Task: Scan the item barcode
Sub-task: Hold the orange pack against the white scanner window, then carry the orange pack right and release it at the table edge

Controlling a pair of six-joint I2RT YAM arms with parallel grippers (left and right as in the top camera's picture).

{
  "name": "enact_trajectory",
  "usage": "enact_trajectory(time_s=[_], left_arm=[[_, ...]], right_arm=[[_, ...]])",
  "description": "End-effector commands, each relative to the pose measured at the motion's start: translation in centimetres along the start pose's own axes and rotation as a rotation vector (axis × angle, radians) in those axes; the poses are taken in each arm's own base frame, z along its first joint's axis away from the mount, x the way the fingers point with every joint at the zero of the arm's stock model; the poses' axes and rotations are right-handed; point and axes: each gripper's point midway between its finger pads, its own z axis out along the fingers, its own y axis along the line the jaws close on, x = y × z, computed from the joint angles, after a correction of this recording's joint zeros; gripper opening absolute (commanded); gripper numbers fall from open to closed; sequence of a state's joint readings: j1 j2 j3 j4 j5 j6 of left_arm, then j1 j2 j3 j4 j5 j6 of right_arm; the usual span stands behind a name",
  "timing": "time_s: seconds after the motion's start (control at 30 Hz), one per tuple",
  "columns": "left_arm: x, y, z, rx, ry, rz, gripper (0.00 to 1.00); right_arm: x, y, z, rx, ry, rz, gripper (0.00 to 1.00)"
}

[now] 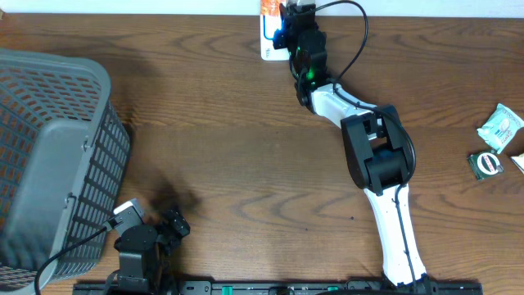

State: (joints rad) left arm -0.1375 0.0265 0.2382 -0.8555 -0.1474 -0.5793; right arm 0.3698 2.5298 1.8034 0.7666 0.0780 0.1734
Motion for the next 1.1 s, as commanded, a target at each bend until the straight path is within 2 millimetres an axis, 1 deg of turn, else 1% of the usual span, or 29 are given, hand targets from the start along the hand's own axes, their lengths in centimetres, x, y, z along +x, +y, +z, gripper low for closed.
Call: enact_trajectory(time_s=[0.0, 0.1, 0.17, 0.23, 0.3, 0.33, 0.4, 0.43, 0.47, 0.53, 0.57, 0.63, 0.67, 0.77, 0.8, 0.87, 0.93, 1.0, 1.07], left_arm=[[1.0, 1.4, 0.1, -0.062, 0.03, 0.016, 0.98], [1.0, 1.4, 0.1, -0.062, 0.03, 0.016, 0.98], [1.0, 1.4, 0.1, -0.062, 0.03, 0.016, 0.98], [1.0, 1.4, 0.1, -0.062, 0.03, 0.016, 0.98], [1.0, 1.4, 0.1, -0.062, 0.03, 0.016, 0.98], [1.0, 1.4, 0.1, -0.062, 0.03, 0.016, 0.98], [1.0, 1.4, 0.1, -0.062, 0.03, 0.016, 0.98], [1.0, 1.4, 0.1, -0.062, 0.03, 0.016, 0.98], [1.0, 1.4, 0.1, -0.062, 0.03, 0.016, 0.98], [1.0, 1.4, 0.1, -0.062, 0.03, 0.016, 0.98], [1.0, 1.4, 0.1, -0.062, 0.03, 0.016, 0.98], [1.0, 1.4, 0.1, -0.062, 0.03, 0.016, 0.98], [1.0, 1.4, 0.1, -0.062, 0.03, 0.016, 0.98], [1.0, 1.4, 0.1, -0.062, 0.03, 0.016, 0.98], [1.0, 1.4, 0.1, -0.062, 0.03, 0.016, 0.98], [1.0, 1.4, 0.1, -0.062, 0.03, 0.016, 0.98], [1.0, 1.4, 0.1, -0.062, 0.03, 0.016, 0.98], [1.0, 1.4, 0.1, -0.062, 0.03, 0.016, 0.98], [1.0, 1.4, 0.1, -0.062, 0.03, 0.016, 0.98]], right_arm=[[-1.0, 0.1, 0.4, -0.007, -0.024, -0.013, 0.01], [-2.8, -1.3, 0.3, 0.03, -0.013, -0.015, 0.01], [-4.2, -3.1, 0.1, 0.088, 0.013, -0.013, 0.01], [-5.6, -5.6, -0.5, 0.174, 0.061, -0.021, 0.01], [-6.8, -8.7, -1.6, 0.281, 0.116, -0.032, 0.01], [-7.3, -10.6, -2.5, 0.35, 0.15, -0.04, 0.01], [-8.2, -15.2, -5.0, 0.526, 0.222, -0.065, 0.01], [-8.4, -17.0, -6.1, 0.594, 0.25, -0.077, 0.01], [-8.6, -19.4, -7.8, 0.692, 0.292, -0.097, 0.01], [-8.2, -23.7, -11.2, 0.847, 0.388, -0.135, 0.01], [-7.6, -25.8, -13.0, 0.912, 0.451, -0.151, 0.01], [-6.4, -29.0, -15.8, 0.989, 0.55, -0.156, 0.01], [-5.4, -30.8, -17.6, 1.035, 0.604, -0.135, 0.01], [-3.3, -35.1, -22.6, 1.168, 0.696, -0.022, 0.01], [-3.0, -36.0, -23.7, 1.194, 0.71, 0.008, 0.01], [-1.9, -38.2, -26.8, 1.265, 0.747, 0.081, 0.01], [-1.2, -40.0, -29.6, 1.34, 0.764, 0.144, 0.01], [-0.6, -41.2, -31.7, 1.395, 0.773, 0.198, 0.01], [0.1, -42.0, -33.2, 1.409, 0.797, 0.245, 0.01]])
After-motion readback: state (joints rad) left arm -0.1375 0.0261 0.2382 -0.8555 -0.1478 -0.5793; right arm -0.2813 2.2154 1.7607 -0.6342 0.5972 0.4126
